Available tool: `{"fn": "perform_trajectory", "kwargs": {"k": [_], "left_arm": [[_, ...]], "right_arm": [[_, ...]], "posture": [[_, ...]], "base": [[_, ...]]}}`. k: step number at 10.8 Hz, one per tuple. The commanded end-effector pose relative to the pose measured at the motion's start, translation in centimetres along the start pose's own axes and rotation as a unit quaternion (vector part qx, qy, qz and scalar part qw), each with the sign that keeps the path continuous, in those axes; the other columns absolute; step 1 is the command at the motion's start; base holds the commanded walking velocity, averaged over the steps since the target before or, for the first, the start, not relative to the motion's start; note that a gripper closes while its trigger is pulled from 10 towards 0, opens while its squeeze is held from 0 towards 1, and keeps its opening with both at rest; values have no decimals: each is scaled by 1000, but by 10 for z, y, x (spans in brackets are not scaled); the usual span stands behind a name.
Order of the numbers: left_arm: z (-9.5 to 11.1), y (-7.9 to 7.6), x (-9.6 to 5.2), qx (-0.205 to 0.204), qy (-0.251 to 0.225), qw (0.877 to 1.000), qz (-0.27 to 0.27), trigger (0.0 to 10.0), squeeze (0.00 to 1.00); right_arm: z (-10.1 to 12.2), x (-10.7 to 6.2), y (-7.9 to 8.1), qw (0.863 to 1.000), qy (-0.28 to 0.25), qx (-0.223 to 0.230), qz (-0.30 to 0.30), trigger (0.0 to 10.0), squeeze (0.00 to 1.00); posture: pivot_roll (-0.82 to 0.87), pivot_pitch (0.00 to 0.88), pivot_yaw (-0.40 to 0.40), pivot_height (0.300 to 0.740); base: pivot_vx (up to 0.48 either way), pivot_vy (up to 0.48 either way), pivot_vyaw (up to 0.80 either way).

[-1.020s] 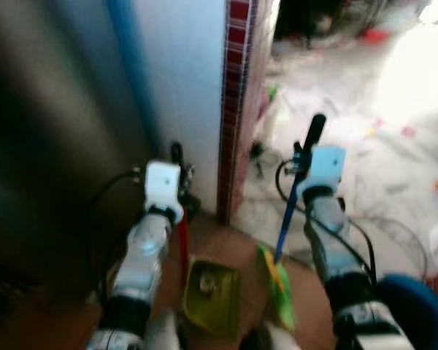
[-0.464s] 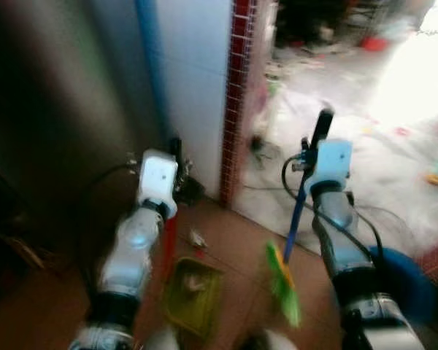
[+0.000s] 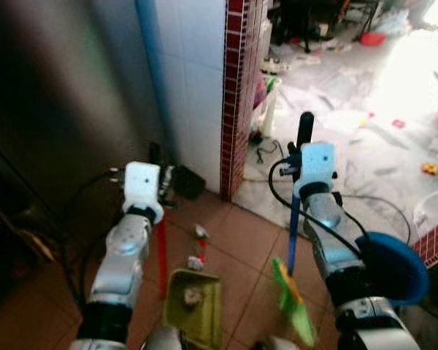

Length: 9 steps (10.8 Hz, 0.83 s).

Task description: Sweep floor

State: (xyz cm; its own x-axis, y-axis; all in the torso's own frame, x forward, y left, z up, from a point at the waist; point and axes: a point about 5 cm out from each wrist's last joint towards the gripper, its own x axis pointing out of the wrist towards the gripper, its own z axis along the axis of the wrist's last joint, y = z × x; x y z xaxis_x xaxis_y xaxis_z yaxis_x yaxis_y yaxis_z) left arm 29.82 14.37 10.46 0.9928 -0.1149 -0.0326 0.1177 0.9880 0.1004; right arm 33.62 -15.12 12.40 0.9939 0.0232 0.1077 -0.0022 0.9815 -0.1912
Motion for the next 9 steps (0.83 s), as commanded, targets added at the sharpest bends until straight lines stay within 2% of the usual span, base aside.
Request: {"fn": "perform_trajectory", "kwargs": {"k": [1, 2, 3, 5, 6, 7, 9], "left_arm": [[13, 10, 4, 15, -25, 1000, 12, 10000, 0], [13, 10, -2, -7, -27, 999, -18, 10000, 0], [11, 9, -8, -15, -28, 999, -21, 10000, 0], [8, 3, -14, -22, -32, 999, -8, 10000, 0], [8, -1, -14, -42, -28, 999, -14, 10000, 0], [12, -9, -12, -49, -32, 997, -42, 10000, 0], [15, -12, -9, -58, -35, 996, -60, 10000, 0]], "right_arm": [[11, 6, 0, 1000, -25, -10, 15, 10000, 0], [13, 4, 8, 999, -33, -4, 42, 10000, 0], [15, 2, 13, 998, -40, 3, 52, 10000, 0], [5, -6, 14, 999, -23, 40, -3, 10000, 0], [2, -9, 14, 999, -16, 43, -17, 10000, 0], [0, -12, 15, 998, -9, 56, -26, 10000, 0], [0, -11, 10, 997, -4, 60, -42, 10000, 0]], "posture": [[-13, 0, 36, 740], [-15, 0, 27, 740], [-16, 0, 11, 740], [-13, 0, -12, 740], [-16, 0, -11, 740], [-28, 0, -8, 740], [-34, 0, -7, 740]], "base": [[0, 0, 0], [0, 0, 0], [0, 0, 0], [0, 0, 0], [0, 0, 0], [0, 0, -800], [0, 0, -800]]}}
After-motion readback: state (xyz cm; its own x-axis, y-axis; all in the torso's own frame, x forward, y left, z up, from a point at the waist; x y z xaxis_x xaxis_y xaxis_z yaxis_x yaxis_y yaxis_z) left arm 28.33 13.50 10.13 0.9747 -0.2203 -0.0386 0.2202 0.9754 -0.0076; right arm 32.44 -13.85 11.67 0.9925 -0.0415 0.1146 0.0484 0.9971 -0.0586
